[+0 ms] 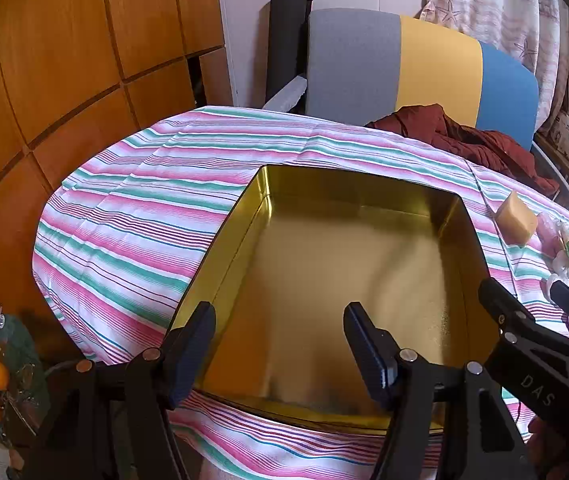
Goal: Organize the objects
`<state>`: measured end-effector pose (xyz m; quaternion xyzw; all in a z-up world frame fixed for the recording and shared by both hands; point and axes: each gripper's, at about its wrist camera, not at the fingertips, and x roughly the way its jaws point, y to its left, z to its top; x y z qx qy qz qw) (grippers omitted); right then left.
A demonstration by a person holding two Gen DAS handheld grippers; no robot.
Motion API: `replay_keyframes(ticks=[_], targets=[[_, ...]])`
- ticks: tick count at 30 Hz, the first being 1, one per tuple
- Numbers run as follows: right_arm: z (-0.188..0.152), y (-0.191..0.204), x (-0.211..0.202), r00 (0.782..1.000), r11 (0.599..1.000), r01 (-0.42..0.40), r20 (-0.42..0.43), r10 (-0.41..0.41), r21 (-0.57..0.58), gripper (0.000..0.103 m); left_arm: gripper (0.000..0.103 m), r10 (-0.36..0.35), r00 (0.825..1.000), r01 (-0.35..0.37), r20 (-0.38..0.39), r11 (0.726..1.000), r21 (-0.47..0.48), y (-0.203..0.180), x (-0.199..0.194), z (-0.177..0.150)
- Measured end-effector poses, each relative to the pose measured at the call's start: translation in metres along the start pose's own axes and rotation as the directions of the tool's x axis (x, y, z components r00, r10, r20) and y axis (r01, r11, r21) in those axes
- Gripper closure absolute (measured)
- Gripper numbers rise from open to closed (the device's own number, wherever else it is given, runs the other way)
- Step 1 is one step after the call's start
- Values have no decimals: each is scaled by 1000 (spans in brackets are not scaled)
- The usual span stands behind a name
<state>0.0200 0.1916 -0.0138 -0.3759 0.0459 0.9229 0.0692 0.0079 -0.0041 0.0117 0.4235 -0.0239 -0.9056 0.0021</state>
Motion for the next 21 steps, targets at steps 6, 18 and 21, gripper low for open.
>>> replay_keyframes(ticks=[6, 18, 21], targets=[[1, 0, -1, 1000, 1000, 3, 2, -3, 3, 0, 35, 1, 1000, -1, -3, 1000, 1, 0, 1, 0], [1, 0, -3, 1000, 1000, 0, 6, 0, 2, 0, 35, 4, 1000, -4, -5, 1000, 7, -3, 1, -2], [1, -1, -3, 1000, 1000, -2, 3, 2, 7, 0, 35, 4, 1000, -4, -5, 1000, 6, -3, 1, -2]])
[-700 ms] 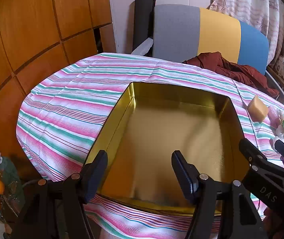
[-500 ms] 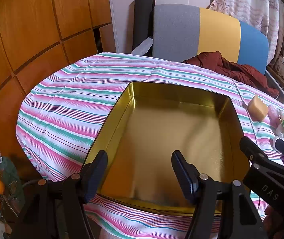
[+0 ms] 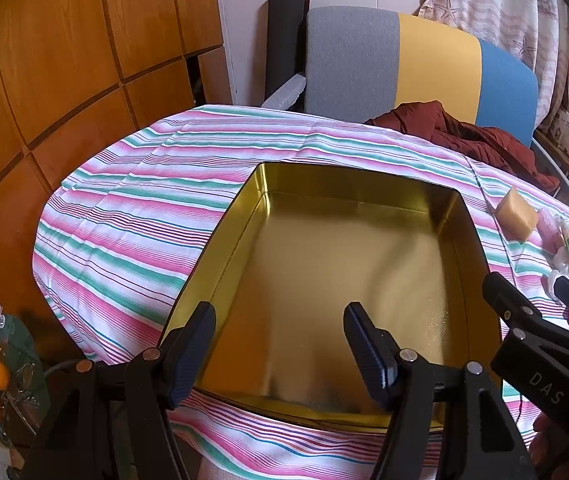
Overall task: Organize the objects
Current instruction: 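Move both tools from the gold tray toward the pile of items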
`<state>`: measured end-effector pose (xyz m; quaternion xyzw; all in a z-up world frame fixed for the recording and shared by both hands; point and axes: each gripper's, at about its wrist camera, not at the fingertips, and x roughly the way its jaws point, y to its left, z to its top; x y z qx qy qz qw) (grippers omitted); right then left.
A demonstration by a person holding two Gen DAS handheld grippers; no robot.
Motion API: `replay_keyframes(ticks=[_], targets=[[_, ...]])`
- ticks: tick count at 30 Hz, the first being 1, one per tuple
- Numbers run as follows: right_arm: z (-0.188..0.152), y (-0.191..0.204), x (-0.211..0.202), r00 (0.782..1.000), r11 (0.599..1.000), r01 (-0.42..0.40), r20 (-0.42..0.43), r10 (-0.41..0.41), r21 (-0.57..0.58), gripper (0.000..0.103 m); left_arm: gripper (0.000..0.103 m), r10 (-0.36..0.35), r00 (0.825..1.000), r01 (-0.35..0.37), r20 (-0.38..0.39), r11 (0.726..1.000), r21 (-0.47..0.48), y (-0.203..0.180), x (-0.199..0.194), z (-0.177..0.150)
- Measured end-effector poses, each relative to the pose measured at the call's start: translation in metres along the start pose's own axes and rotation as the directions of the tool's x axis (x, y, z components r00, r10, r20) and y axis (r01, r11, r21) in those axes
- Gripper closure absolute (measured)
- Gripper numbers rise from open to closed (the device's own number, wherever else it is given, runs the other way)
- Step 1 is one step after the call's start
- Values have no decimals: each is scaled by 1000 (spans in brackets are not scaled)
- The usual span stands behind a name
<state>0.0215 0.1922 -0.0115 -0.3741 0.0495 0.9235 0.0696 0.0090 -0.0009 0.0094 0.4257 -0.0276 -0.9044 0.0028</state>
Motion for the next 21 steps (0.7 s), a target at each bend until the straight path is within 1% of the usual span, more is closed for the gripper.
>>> replay_keyframes(ticks=[12, 15, 21], targets=[[0, -6, -4, 1000, 1000, 0, 8, 0, 8, 0, 35, -14, 1000, 14, -2, 1000, 16, -6, 1, -2], [0, -11, -6, 1000, 1000, -3, 7, 3, 17, 0, 35, -20, 1000, 20, -11, 1000, 19, -8, 3, -3], [-1, -28, -11, 1000, 1000, 20, 6, -21, 17, 0, 35, -46, 998, 47, -39, 999, 10, -12, 7, -6]])
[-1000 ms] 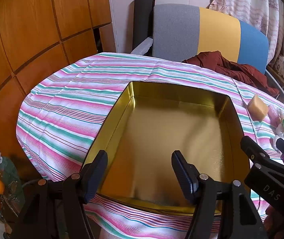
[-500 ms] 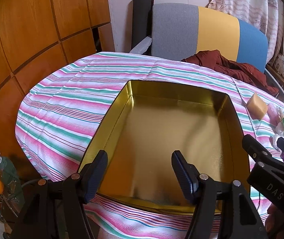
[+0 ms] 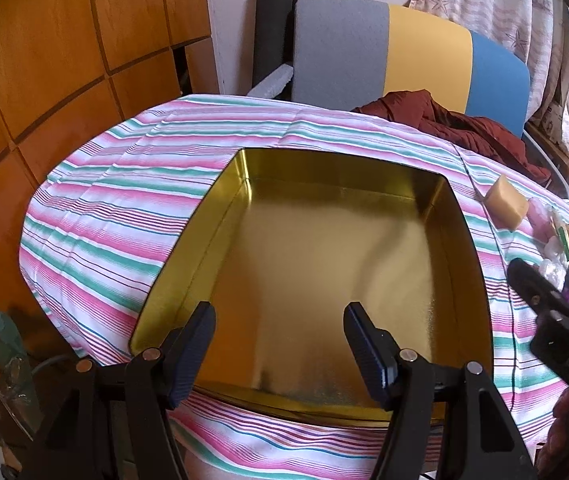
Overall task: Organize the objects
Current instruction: 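Move both tools from the gold tray toward the pile of items, then grasp the white foam block with the right tool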
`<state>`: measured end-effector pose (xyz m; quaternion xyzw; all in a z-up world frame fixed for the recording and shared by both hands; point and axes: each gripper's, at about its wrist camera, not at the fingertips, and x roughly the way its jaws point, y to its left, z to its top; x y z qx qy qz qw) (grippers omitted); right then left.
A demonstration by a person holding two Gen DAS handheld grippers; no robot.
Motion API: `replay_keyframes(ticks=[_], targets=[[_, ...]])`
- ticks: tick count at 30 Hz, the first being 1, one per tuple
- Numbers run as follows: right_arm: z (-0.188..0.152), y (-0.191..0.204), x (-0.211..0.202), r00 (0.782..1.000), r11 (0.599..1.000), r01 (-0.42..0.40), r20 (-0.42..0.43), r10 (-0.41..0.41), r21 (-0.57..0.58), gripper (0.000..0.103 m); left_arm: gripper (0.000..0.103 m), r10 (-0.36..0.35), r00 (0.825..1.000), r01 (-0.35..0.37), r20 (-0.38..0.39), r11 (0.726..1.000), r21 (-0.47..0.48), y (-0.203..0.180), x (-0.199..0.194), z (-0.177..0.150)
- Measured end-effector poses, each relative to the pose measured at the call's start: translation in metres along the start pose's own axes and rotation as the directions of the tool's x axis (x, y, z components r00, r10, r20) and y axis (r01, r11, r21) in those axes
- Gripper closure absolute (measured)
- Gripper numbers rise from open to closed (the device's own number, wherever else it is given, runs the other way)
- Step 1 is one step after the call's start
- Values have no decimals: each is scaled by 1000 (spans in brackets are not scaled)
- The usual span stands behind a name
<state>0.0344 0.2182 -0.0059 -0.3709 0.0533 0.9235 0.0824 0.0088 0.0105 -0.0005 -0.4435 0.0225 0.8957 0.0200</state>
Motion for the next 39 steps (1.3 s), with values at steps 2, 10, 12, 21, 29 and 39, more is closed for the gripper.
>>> replay_keyframes(ticks=[2, 10, 12, 21, 29, 39], targets=[[-1, -11, -6, 1000, 1000, 0, 21, 0, 8, 0, 35, -10, 1000, 10, 2, 1000, 8, -5, 0, -2], [-14, -68, -20, 1000, 1000, 14, 15, -13, -14, 0, 35, -107, 994, 105, 15, 987, 118, -41, -5, -14], [-18, -86, -23, 1000, 1000, 27, 4, -27, 12, 0, 35, -128, 992, 125, 11, 982, 144, -51, -7, -16], [-49, -192, -35, 982, 970, 188, -26, -186, 152, 0, 35, -212, 977, 212, -25, 944, 251, -105, -15, -24], [-81, -266, -36, 970, 920, 243, -58, -237, 307, 0, 35, -354, 932, 361, -80, 882, 304, -147, -19, -32], [-101, -274, -22, 984, 943, 179, -63, -168, 280, 0, 35, -488, 867, 484, -99, 778, 401, -198, -33, -38]])
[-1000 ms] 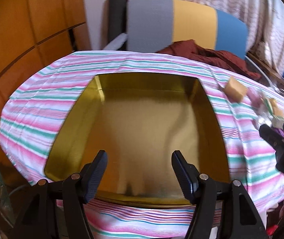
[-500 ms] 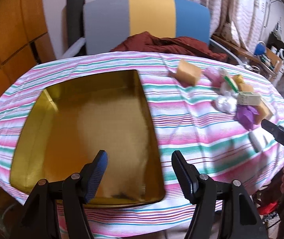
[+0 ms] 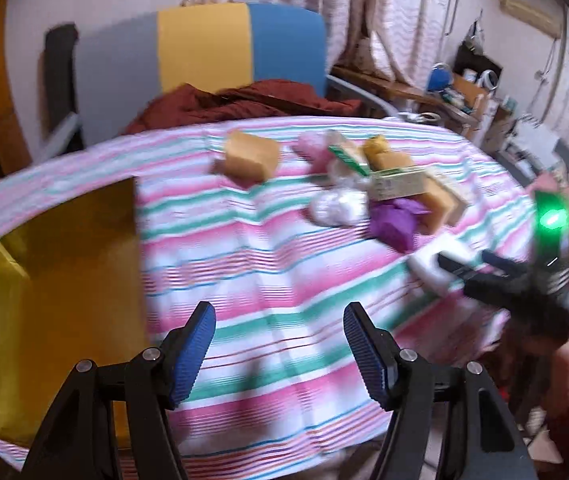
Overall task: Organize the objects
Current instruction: 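Grasp the white foam block with the right tool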
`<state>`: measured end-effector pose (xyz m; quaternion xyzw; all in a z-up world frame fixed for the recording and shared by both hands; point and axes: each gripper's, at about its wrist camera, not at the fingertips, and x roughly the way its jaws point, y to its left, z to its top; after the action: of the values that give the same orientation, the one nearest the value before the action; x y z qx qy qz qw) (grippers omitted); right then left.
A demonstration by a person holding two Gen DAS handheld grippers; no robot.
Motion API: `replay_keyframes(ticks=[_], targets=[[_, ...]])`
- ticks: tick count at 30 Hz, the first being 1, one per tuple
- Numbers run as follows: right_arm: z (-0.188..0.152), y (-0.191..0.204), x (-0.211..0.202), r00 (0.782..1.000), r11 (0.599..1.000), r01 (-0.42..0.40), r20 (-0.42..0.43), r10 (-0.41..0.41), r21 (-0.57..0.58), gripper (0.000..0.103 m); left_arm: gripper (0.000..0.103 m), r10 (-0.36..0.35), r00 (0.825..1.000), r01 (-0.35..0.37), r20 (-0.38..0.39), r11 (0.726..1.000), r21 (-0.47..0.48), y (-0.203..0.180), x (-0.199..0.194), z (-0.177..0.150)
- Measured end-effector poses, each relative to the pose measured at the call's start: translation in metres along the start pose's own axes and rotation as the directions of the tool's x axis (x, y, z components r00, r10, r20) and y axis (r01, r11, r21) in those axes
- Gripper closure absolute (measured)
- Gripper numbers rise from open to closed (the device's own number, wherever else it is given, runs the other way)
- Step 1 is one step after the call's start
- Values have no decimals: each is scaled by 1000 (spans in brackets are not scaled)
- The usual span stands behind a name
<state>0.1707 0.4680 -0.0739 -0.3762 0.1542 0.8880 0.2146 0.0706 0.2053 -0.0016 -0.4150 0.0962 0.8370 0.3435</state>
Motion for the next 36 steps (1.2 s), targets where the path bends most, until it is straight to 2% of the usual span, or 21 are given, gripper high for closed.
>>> replay_keyframes(ticks=[2, 3, 5, 8, 11, 13, 18, 22, 28, 36], targets=[[-5, 3, 4, 1000, 1000, 5, -15, -6, -26, 0, 35, -76, 997, 75, -16, 997, -30, -3, 6, 4], [-6, 4, 7, 1000, 1000, 11, -25, -12, -22, 0, 35, -89, 996, 88, -22, 995, -39, -4, 9, 6], [-8, 3, 13, 999, 1000, -7, -46, 7, -3, 0, 35, -88, 995, 85, -49, 995, -58, -8, 19, 10], [-9, 4, 15, 999, 999, -30, -28, 30, -14, 0, 35, -81, 993, 76, -82, 995, -62, -14, 33, 17], [-8, 6, 11, 1000, 998, -1, 9, 1, -55, 4, 35, -88, 994, 85, -60, 995, -51, -20, 40, 19], [-5, -3, 6, 1000, 1000, -16, 24, 16, -26, 5, 35, -104, 993, 102, -60, 994, -41, -24, 44, 23], [-3, -36, 6, 999, 996, 51, 9, -51, 77, 6, 35, -202, 974, 197, -99, 978, -63, -38, 65, 36], [-8, -47, 6, 1000, 992, 21, 0, -21, 128, 5, 35, -238, 963, 237, -129, 971, -25, -62, 90, 48], [-10, -44, 7, 1000, 994, 26, -4, -25, 107, 3, 35, -239, 961, 246, -140, 969, 37, -92, 128, 67], [-11, -42, 9, 1000, 994, 28, 2, -28, 108, 2, 34, -171, 973, 197, -156, 964, 175, -114, 161, 72]])
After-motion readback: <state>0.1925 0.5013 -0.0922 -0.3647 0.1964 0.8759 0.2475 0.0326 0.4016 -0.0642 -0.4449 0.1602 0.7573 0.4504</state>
